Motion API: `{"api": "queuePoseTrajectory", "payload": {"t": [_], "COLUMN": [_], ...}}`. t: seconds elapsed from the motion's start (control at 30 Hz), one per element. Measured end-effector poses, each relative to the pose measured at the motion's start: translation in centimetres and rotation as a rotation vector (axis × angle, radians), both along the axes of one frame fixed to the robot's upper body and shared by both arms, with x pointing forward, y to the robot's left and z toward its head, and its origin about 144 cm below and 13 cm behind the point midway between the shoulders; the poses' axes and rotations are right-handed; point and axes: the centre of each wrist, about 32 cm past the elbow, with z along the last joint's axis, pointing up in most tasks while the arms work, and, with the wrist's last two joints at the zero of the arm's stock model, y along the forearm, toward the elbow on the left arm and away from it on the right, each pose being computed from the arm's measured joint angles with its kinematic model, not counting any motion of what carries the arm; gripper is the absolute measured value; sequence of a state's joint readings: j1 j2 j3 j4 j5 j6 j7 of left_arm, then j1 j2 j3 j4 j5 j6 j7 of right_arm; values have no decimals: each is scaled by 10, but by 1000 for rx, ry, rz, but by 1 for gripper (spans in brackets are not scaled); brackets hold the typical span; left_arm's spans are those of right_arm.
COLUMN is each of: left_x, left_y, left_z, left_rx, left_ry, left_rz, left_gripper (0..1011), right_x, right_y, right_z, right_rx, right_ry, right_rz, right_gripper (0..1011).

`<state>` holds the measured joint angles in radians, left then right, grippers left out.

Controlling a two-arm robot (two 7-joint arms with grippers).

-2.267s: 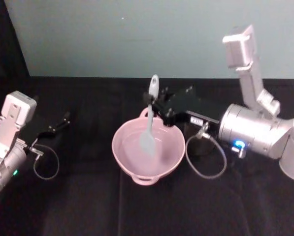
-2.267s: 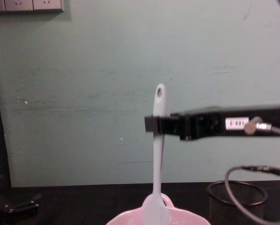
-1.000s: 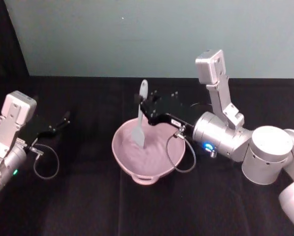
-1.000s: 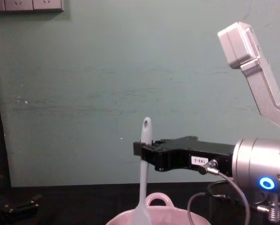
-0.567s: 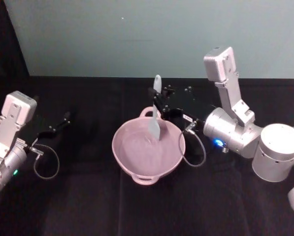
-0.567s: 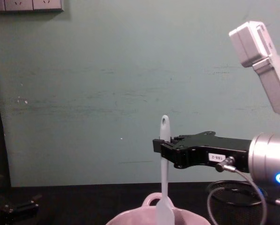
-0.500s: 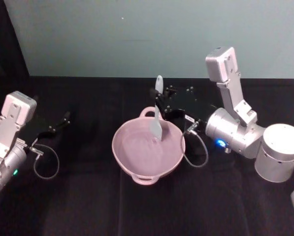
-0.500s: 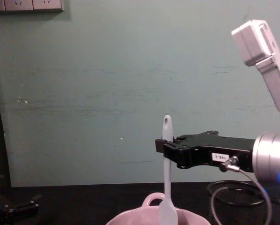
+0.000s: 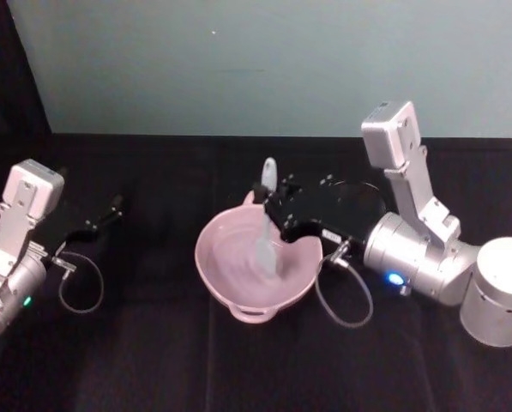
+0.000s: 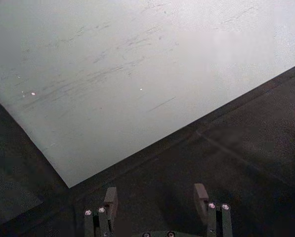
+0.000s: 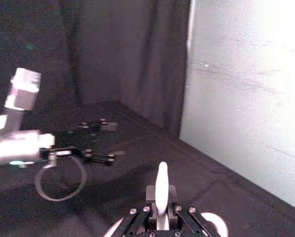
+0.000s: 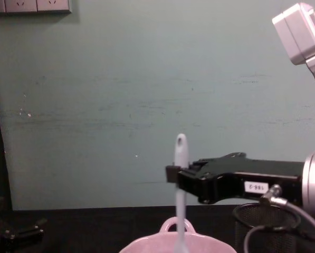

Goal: Use the one hand to pick up the spoon and stir the clear water in the bowl.

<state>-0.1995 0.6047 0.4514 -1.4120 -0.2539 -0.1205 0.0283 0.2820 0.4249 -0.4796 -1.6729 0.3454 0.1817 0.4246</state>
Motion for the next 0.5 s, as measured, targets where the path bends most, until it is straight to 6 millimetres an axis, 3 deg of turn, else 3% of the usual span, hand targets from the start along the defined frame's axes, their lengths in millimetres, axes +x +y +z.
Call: {"api": "queuePoseTrajectory", "payload": {"t": [0.23, 0.5], "left_x": [0, 0], "left_y": [0, 0], "left_z": [0, 0], "left_rx": [0, 0], "left_ry": [0, 0], "left_rz": [0, 0], "left_gripper": [1011, 1011], "right_x": [-5, 11], "right_y": [17, 34], "right_z": [-7, -18], "right_rx": [31, 87], "right_ry": [21, 21], "right_rz": [51, 18], "right_gripper": [114, 114]}}
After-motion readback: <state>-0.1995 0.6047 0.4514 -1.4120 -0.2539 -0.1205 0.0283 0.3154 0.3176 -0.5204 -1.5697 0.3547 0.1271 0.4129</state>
